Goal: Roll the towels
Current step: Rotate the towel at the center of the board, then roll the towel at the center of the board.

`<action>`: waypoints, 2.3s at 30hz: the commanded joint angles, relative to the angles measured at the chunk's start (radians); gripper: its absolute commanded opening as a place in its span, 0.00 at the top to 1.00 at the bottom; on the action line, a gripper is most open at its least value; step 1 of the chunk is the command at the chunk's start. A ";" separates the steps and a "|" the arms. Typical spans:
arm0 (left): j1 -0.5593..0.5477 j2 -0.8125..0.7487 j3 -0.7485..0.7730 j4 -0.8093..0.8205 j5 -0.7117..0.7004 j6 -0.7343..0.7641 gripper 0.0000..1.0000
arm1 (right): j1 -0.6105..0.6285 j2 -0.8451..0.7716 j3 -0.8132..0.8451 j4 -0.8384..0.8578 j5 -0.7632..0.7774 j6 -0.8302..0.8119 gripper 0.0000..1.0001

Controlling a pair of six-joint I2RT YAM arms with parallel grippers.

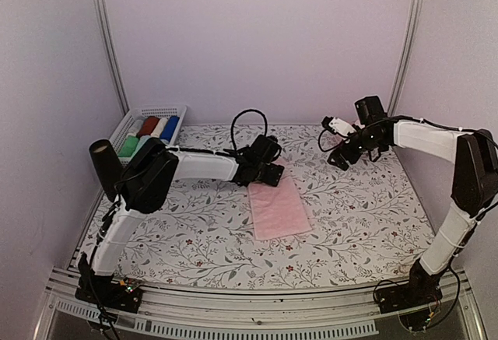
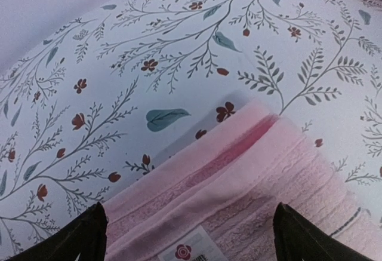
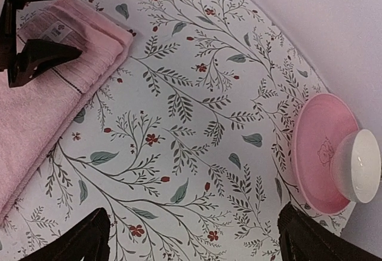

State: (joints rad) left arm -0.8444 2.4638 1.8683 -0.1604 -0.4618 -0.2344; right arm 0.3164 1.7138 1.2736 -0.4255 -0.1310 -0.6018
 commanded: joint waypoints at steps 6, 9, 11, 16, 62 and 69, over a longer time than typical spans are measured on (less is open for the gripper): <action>-0.015 -0.340 -0.211 0.166 0.002 0.233 0.03 | -0.012 -0.177 -0.118 0.082 -0.274 -0.091 0.01; -0.055 -0.530 -0.449 0.282 0.055 0.350 0.03 | 0.007 -0.224 -0.177 0.112 -0.353 -0.163 0.01; -0.090 -0.640 -0.602 0.346 0.118 0.450 0.03 | 0.027 -0.239 -0.196 0.119 -0.361 -0.191 0.01; -0.215 -0.794 -0.892 0.407 0.213 0.650 0.03 | 0.073 -0.222 -0.198 0.117 -0.314 -0.215 0.01; -0.351 -0.712 -1.088 0.418 0.162 0.735 0.07 | 0.088 -0.174 0.253 -0.237 -0.402 0.686 0.01; -0.340 -0.693 -1.101 0.471 0.206 0.767 0.09 | 0.008 -0.154 0.234 -0.232 -0.400 0.616 0.01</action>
State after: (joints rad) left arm -1.1999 1.7508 0.7582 0.2729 -0.2897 0.5049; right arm 0.3447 1.5703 1.5257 -0.6853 -0.5571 0.0612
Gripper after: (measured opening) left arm 0.917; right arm 0.988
